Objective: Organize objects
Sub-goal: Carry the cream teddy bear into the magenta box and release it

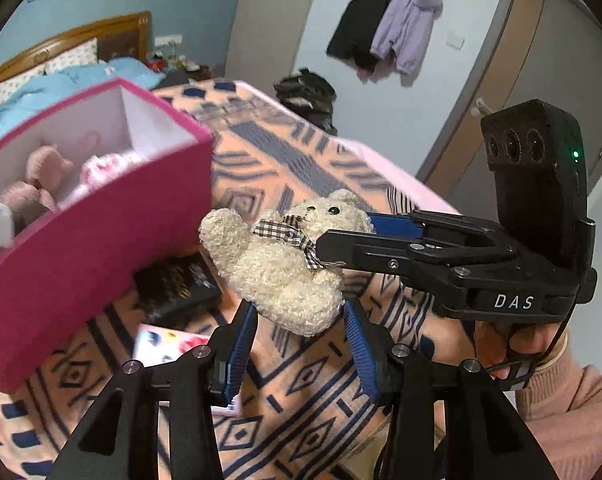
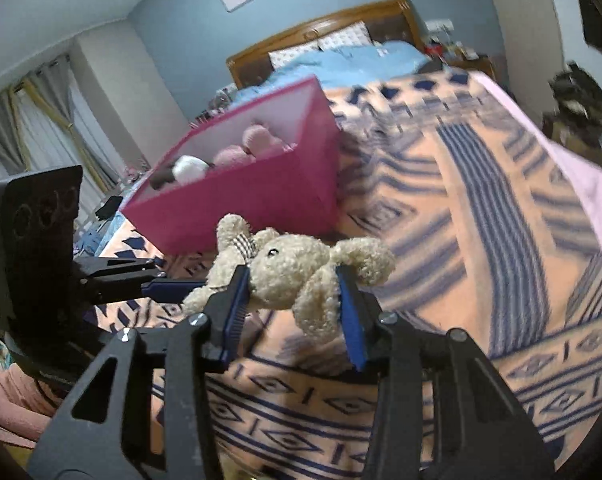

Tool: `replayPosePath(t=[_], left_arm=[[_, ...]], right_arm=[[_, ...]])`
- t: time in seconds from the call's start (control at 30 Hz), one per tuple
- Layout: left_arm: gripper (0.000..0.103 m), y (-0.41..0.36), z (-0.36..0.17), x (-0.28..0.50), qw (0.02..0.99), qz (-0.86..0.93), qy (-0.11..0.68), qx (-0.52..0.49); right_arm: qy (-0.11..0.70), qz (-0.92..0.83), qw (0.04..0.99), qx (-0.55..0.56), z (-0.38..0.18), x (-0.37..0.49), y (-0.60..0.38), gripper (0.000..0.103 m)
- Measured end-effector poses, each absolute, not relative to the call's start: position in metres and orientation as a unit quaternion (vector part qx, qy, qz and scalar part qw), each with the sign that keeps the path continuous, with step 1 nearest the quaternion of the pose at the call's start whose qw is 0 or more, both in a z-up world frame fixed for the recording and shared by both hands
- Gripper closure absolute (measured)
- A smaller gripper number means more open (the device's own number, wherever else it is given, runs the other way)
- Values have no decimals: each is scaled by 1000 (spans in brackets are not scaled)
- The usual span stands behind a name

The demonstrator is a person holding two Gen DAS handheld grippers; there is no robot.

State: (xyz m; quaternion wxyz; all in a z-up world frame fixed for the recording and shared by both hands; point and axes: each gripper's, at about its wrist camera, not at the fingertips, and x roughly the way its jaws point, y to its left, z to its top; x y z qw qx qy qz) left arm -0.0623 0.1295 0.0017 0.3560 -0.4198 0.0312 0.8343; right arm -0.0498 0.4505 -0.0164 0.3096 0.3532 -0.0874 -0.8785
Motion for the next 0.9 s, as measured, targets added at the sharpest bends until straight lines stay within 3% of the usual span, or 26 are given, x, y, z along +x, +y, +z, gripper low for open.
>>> replayPosePath(t=[0.43,0.9], left_arm=[[58,78,70,-104,297,881,6,-368],[58,49,49,-188,232,883,-15,-408]], right_arm=[[-35,-889,363,278,56,-99,393,58],[0,-871,378,314,46,-197,329,58]])
